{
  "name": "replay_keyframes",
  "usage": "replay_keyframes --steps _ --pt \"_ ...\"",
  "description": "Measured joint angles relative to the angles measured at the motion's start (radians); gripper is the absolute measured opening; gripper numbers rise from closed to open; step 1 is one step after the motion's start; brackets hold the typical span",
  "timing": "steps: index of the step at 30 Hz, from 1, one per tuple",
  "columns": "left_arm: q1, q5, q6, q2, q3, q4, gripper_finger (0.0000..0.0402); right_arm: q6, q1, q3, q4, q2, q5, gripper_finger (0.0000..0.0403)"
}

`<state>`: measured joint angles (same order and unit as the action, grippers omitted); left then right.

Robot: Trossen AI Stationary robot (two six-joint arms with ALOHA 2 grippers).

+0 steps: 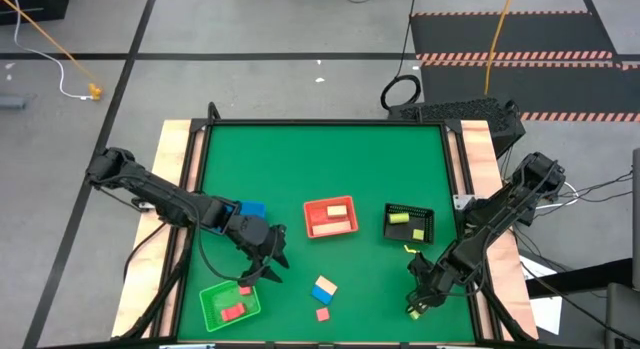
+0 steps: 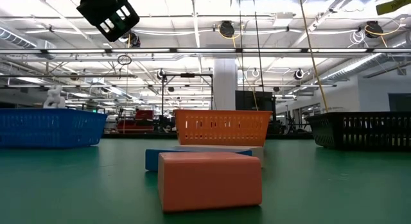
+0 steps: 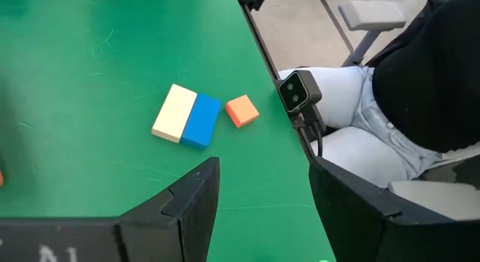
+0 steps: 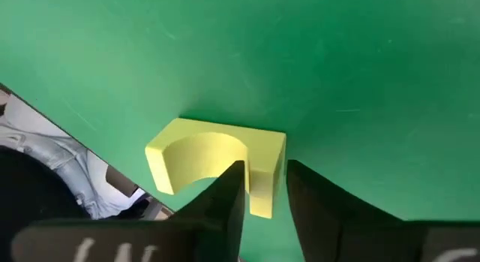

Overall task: Sort & place blocks by color
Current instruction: Put the green block into the black bin

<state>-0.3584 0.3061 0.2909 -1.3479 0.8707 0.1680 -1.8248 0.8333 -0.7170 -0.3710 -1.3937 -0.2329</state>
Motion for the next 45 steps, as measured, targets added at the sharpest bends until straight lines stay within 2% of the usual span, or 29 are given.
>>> replay_keyframes --steps 6,9,14,20,24,29,33,37,41,45 --pt "0.0 0.0 -0.009 0.0 0.0 0.001 0.0207 -0.021 0.0 0.027 0.008 0.0 -0.001 0.0118" --pt "0.0 0.0 -0.009 0.0 0.0 0.009 0.0207 -0.021 0.0 0.039 0.036 0.0 -0.002 0.0096" --pt "0.0 0.0 -0.008 0.0 0.0 0.023 0.0207 0.024 -0.001 0.065 0.122 0.002 -0.004 0.0025" --pt "0.0 -0.001 -0.008 0.0 0.0 0.023 0.0207 0.044 -0.015 0.082 0.221 0.005 0.012 0.0022" --pt "0.0 -0.001 -0.008 0.0 0.0 0.023 0.0207 0.113 -0.031 0.082 0.287 0.052 0.161 0.0022" --pt "0.005 -0.021 -0.008 0.0 0.0 0.019 0.0207 0.275 -0.084 0.082 0.27 0.152 0.39 0.0022" --pt "0.005 -0.085 -0.017 0.0 0.0 0.018 0.0207 0.405 -0.146 0.082 0.166 0.235 0.534 0.0022" --pt "0.005 -0.145 -0.02 0.0 0.0 0.015 0.0207 0.433 -0.216 0.082 -0.049 0.305 0.642 0.0022" --pt "0.005 -0.182 -0.016 0.0 0.0 0.015 0.0207 0.405 -0.281 0.082 -0.269 0.36 0.655 0.0022" --pt "0.005 -0.185 -0.016 0.0 0.0 0.014 0.0207 0.407 -0.329 0.082 -0.364 0.407 0.655 0.0022"
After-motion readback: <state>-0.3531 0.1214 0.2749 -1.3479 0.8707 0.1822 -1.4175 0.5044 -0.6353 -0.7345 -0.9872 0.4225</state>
